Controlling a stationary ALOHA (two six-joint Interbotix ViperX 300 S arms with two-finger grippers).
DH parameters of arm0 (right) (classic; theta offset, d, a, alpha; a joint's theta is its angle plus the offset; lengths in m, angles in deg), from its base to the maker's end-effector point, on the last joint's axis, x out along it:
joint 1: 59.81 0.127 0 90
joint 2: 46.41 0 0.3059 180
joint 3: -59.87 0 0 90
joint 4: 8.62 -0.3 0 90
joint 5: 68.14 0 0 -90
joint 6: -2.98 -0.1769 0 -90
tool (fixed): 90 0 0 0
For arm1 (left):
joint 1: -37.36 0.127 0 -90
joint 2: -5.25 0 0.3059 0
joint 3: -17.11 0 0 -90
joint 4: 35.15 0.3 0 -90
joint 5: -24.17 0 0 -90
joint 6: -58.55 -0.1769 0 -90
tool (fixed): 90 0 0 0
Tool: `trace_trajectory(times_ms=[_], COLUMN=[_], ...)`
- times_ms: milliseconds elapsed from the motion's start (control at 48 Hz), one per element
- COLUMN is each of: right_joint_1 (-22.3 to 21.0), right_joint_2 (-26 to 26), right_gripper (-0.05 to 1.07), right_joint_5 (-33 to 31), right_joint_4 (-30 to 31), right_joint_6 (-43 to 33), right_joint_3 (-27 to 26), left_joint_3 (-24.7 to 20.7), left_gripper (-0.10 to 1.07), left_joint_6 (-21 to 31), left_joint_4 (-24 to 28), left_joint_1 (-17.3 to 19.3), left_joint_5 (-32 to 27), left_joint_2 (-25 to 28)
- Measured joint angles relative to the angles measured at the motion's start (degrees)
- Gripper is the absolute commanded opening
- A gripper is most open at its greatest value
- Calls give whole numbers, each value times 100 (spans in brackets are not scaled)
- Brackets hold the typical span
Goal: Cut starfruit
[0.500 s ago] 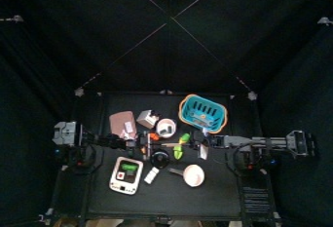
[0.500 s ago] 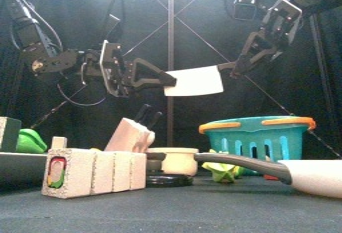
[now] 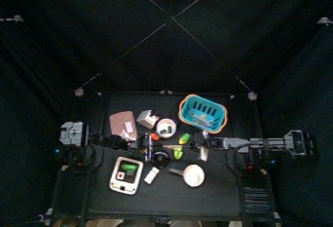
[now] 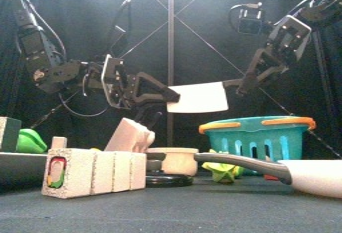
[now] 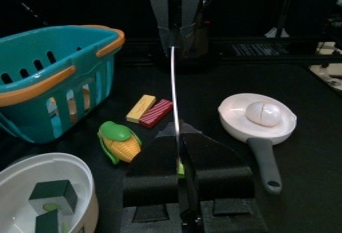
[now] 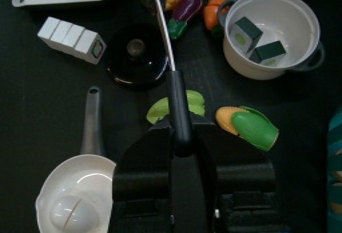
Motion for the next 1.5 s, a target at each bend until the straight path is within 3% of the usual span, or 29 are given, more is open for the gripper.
trace_trajectory(times_ms=[333, 604, 1500], right_joint_1=[9, 0, -9], right_joint_2=[-501, -624, -870], right_gripper=[30, 30, 30], right_joint_5=[176, 167, 185], right_joint_4=[9, 18, 18], right_joint_6=[0, 0, 9], right_joint_3=[176, 202, 255], left_joint_3=[-308, -501, -563], left_gripper=[27, 27, 27], left_joint_6=[-26, -26, -26], left_joint_4=[0, 53, 105], left_joint_1=[0, 0, 9], left_joint_5=[-589, -1099, -1134], left_joint_2=[387, 483, 589])
